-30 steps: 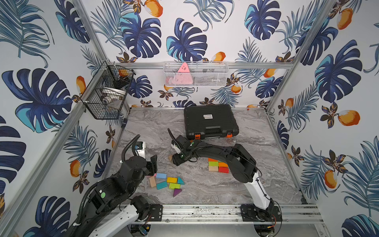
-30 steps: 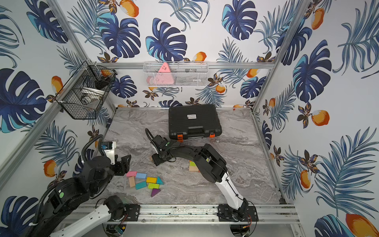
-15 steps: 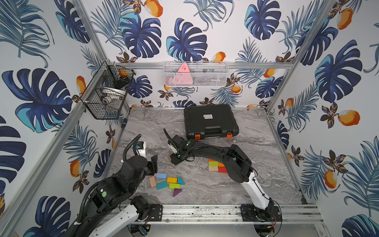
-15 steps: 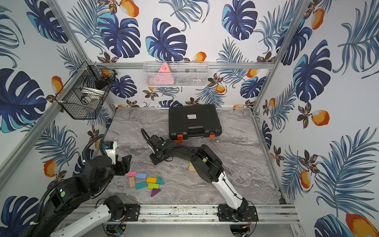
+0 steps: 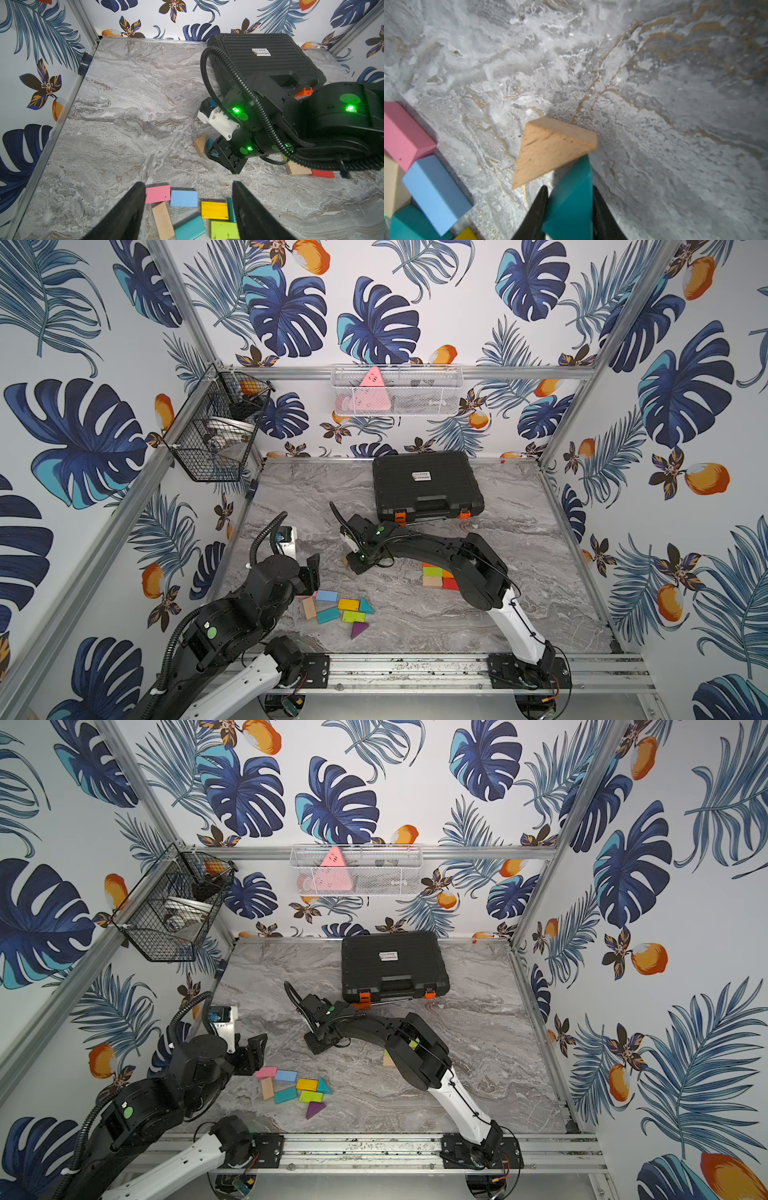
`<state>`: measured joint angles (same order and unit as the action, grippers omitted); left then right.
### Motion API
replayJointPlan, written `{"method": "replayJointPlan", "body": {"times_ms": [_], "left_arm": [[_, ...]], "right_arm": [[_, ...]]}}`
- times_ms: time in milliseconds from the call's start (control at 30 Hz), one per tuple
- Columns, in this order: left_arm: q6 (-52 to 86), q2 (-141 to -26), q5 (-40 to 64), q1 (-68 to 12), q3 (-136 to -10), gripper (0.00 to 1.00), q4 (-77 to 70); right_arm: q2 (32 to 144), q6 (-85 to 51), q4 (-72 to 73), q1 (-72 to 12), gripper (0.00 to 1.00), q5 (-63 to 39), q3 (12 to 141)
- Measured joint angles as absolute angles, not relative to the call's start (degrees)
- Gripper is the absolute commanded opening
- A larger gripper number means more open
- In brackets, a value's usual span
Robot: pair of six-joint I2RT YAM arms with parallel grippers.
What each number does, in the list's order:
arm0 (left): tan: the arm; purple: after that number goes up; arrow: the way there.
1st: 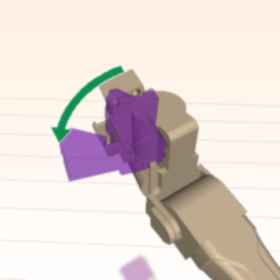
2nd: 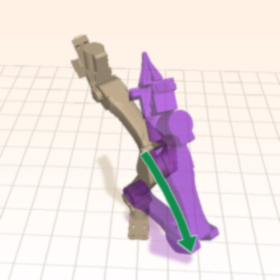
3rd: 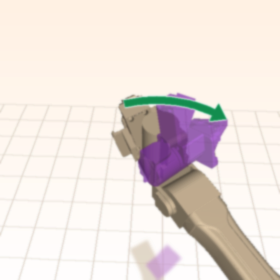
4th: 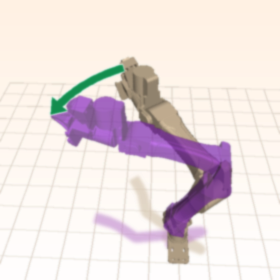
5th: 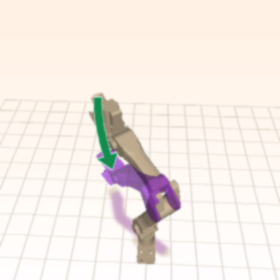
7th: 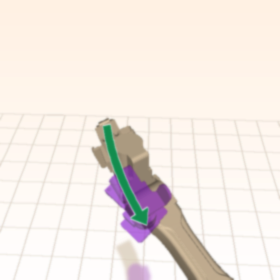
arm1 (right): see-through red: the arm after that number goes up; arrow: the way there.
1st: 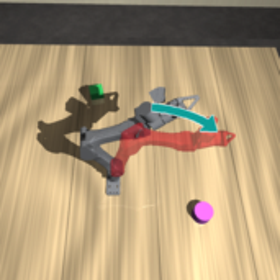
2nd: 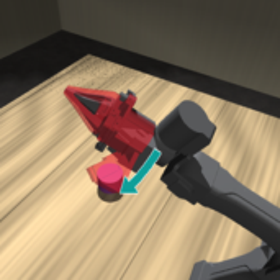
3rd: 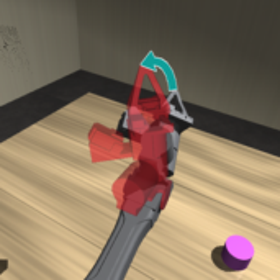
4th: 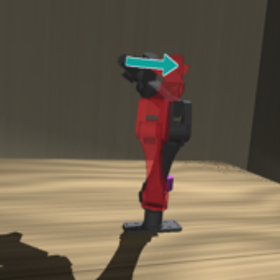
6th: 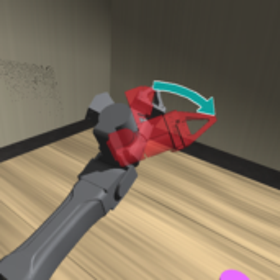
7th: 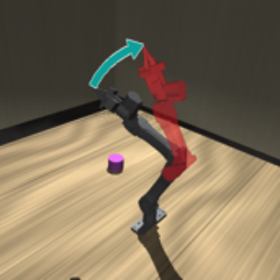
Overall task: Assemble a piece of candy with building blocks
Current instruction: Pick up the building block from the center of the board, then assemble the building block at the center of the board.
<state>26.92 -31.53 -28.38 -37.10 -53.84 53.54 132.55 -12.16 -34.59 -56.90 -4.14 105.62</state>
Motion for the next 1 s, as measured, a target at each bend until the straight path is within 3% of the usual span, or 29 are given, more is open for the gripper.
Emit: {"method": "replayJointPlan", "body": {"times_ms": [233,433,700,1000], "left_arm": [[26.92,-31.53,-28.25,-37.10,-53.76,0.70,53.56],[26.92,-31.55,-28.16,-37.10,-53.67,0.71,53.54],[26.87,-31.53,-27.22,-37.10,-53.56,0.71,53.25],[26.85,-31.97,-26.85,-37.10,-53.23,0.71,53.08]], "right_arm": [[128.16,-8.43,-35.53,-56.88,0.19,-4.05,103.61],[117.97,-1.23,-35.88,-55.55,0.12,-3.03,95.98],[100.03,9.65,-36.34,-44.56,0.09,-4.08,82.43],[94.37,25.52,-39.22,-37.01,0.06,-5.15,74.02]]}}
